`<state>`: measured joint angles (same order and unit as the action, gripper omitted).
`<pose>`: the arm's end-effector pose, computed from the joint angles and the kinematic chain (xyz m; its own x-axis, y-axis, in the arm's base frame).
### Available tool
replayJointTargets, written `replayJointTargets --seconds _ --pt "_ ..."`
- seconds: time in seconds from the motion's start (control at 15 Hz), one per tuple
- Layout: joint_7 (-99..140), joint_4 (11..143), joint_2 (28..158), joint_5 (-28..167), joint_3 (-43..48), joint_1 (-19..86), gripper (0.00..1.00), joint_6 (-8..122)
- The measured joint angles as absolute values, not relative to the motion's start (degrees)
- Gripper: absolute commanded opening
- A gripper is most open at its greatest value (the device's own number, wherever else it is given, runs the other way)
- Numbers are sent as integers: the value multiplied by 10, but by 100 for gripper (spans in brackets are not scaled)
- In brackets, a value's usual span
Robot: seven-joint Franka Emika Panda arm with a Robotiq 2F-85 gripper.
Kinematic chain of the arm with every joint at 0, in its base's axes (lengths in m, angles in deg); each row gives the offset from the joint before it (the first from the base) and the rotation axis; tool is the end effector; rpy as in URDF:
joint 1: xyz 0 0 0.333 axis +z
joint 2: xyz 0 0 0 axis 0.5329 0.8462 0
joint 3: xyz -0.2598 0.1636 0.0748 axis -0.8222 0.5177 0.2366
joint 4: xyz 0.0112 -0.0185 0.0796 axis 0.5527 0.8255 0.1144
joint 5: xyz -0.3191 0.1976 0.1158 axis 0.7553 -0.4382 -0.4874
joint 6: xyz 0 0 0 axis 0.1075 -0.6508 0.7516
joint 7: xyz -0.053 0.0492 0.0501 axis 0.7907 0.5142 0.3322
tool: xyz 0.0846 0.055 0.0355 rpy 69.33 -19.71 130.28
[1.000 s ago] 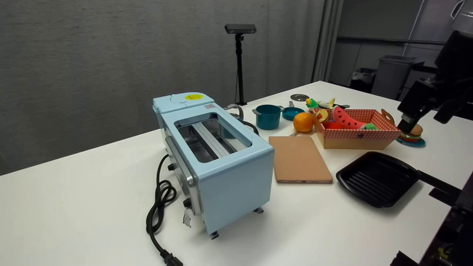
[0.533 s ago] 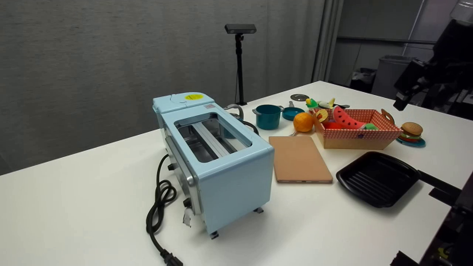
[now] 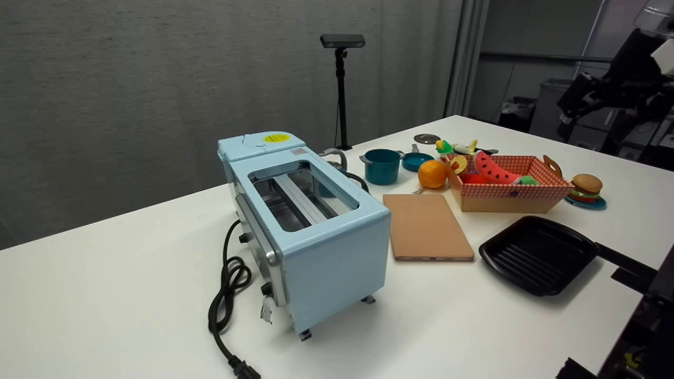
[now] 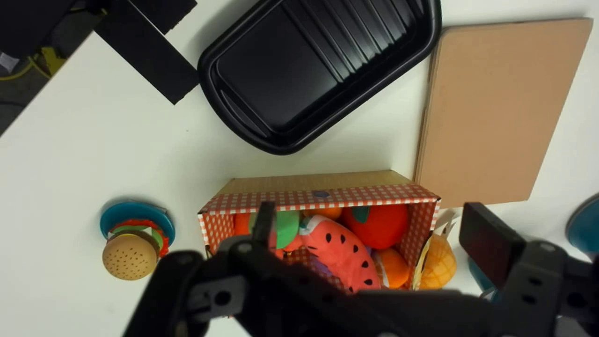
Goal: Take the objects from the basket and drop them on the table
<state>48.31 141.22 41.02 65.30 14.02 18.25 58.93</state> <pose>0.3660 -0.0442 0.4264 0.7280 -0.6398 0.2465 -0.6383 -0.7637 -0.0969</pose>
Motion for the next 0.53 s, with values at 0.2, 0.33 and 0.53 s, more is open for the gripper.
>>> replayJointTargets --seconds 0.2,0.33,0.53 --pt "483 1395 442 653 125 168 100 605" --pt "483 1380 467 653 119 163 100 613" --pt "487 1355 510 653 115 161 100 627"
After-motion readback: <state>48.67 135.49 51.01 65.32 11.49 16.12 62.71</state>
